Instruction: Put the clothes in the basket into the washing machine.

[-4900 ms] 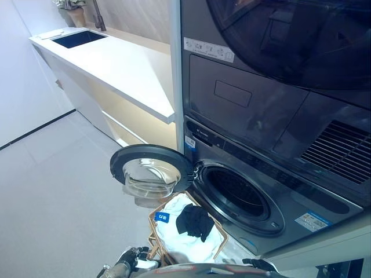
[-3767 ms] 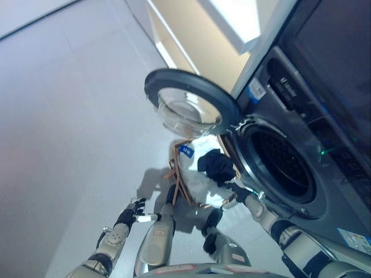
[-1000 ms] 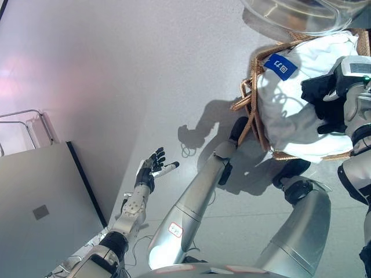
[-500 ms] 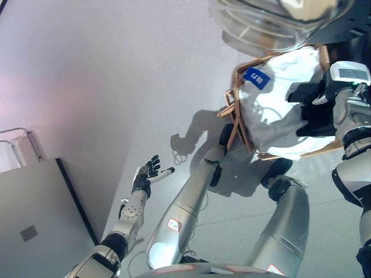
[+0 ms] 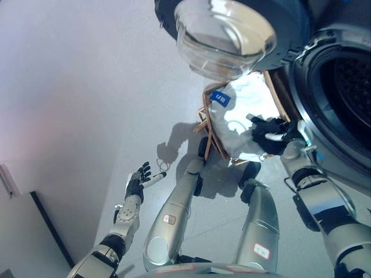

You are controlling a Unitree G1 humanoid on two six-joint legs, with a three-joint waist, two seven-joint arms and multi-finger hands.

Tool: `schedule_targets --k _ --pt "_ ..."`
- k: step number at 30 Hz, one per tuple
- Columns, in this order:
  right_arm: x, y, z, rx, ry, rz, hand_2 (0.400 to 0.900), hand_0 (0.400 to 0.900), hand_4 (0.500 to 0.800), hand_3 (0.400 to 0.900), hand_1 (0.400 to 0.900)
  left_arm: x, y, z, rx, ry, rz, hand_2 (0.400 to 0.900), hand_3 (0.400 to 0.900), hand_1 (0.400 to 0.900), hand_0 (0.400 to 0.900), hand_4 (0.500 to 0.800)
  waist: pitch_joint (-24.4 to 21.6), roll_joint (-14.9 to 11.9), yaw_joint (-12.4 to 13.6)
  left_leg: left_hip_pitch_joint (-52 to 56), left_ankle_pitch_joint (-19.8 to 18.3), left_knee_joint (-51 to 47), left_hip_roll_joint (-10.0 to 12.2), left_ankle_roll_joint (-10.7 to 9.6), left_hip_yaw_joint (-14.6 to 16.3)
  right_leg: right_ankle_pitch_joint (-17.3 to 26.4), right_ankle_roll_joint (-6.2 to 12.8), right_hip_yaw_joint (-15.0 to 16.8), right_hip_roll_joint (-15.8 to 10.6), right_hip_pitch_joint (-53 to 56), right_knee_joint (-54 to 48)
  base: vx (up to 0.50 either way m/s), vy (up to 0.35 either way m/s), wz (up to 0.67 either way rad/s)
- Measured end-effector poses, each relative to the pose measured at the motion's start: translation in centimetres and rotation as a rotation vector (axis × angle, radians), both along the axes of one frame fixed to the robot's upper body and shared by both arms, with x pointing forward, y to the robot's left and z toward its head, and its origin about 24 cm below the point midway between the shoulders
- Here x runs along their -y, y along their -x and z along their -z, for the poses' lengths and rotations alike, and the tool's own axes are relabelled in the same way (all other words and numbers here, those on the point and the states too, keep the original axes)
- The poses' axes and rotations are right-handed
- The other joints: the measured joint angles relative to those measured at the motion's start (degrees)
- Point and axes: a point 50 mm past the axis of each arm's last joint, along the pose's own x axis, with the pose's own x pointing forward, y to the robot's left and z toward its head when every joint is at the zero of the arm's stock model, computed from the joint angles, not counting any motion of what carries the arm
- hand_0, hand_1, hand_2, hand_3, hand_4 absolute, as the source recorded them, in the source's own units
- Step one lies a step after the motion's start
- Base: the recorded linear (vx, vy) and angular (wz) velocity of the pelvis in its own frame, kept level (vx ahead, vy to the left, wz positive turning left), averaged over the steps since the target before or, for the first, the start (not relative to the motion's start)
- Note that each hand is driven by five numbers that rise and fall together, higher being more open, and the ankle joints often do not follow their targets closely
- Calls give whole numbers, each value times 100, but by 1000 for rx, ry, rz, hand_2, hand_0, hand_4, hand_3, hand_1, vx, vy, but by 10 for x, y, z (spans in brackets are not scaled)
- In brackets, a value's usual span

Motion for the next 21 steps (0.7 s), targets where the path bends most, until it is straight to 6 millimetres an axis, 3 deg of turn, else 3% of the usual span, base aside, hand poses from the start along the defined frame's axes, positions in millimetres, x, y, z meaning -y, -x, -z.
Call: schedule_targets --k 7,12,17,21 --pt "-35 40 68 47 -352 72 400 400 500 400 400 -11 15 10 -45 -27 -55 900 900 900 900 800 -12 -25 -144 928 3 -426 219 8 63 190 36 -30 273 1005 -747 10 26 -17" --pt "-44 90 116 11 -595 230 400 400 500 400 400 -12 21 14 -60 -33 -59 900 900 900 900 800 -139 -43 -298 1365 -35 -612 291 9 123 284 62 -19 372 1485 -1121 50 30 -9" --pt "-39 127 139 61 -784 414 400 400 500 400 400 -20 48 30 -141 -38 -105 900 900 900 900 800 -557 -83 -496 1817 -43 -878 312 36 259 395 131 7 398 1907 -1458 53 24 -10" --pt "-36 137 143 233 -985 601 400 400 500 400 400 -23 71 41 -209 -45 -98 900 900 900 900 800 -985 -96 -517 1986 -62 -1084 367 -2 347 497 128 2 446 2085 -1777 70 5 -4"
